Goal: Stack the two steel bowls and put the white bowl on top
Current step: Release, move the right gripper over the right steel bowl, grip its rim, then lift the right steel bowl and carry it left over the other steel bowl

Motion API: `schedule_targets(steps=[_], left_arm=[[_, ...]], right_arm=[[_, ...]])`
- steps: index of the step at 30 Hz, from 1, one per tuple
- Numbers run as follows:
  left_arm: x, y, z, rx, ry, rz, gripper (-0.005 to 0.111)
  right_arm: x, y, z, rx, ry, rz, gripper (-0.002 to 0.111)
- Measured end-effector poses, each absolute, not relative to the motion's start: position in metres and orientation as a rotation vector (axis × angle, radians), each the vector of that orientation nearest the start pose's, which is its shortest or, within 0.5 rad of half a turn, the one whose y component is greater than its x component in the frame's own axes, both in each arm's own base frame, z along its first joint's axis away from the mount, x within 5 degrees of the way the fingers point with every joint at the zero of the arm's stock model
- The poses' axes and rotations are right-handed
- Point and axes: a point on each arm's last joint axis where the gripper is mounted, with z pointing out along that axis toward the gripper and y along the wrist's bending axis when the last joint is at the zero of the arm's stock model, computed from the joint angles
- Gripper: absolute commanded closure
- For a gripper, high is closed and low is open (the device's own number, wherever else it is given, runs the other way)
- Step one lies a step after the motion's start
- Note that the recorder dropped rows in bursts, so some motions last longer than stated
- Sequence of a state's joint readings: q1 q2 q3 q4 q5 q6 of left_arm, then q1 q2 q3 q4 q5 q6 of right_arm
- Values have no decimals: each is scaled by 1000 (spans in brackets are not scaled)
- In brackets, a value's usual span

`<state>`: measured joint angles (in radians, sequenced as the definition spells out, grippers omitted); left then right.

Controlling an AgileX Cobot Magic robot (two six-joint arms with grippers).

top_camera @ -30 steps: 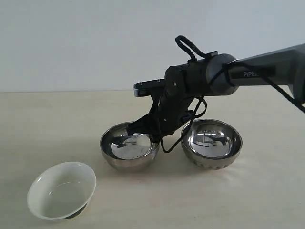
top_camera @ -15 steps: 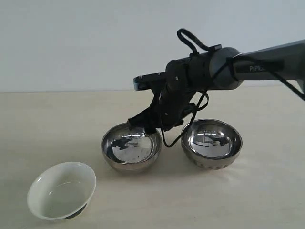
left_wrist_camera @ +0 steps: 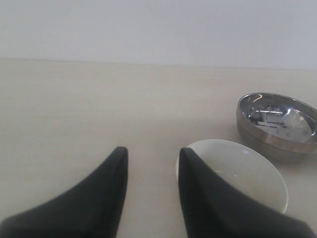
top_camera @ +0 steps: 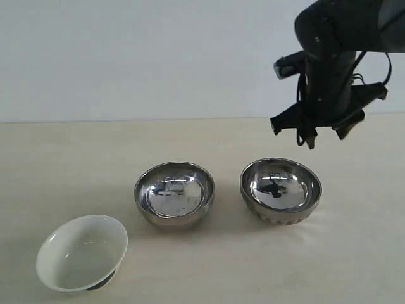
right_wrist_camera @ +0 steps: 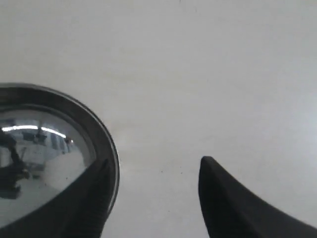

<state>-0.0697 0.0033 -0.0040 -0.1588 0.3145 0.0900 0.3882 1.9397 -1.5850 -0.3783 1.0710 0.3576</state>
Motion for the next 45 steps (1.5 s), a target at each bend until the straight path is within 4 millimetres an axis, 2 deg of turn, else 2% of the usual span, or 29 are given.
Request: schedule_targets(steps=[1,3,7,13,16,18,20,27,37,45], left_arm=[[54,-8,186,43,1795,-138,74],[54,-8,186,43,1795,-138,74],[54,-8,186,43,1795,-138,74],[54,-8,186,43,1795,-138,74],[54,-8,186,43,1795,-138,74],[54,-8,186,43,1795,-138,74],[54,-8,186,43,1795,-138,74],[54,-8,186,43,1795,-138,74],[54,-8,186,43,1795,-138,74],[54,-8,186,43,1795,-138,74]], right_arm=[[388,117,229,-227,2825,-299,60],[386,109,212,-213,2841,-247,60],[380,108,178,-237,2786,-128,60],[382,112,162,-250,2740,-69,62],[383,112,143,-258,2784,-84,79],[384,113,138,-254,2791,-78,94],[384,113,140,-264,2780,-77,108],[385,114,149,-244,2753,-45,108],[376,110,207,-258,2616,-23,108],[369,113,230,-249,2569,81,108]])
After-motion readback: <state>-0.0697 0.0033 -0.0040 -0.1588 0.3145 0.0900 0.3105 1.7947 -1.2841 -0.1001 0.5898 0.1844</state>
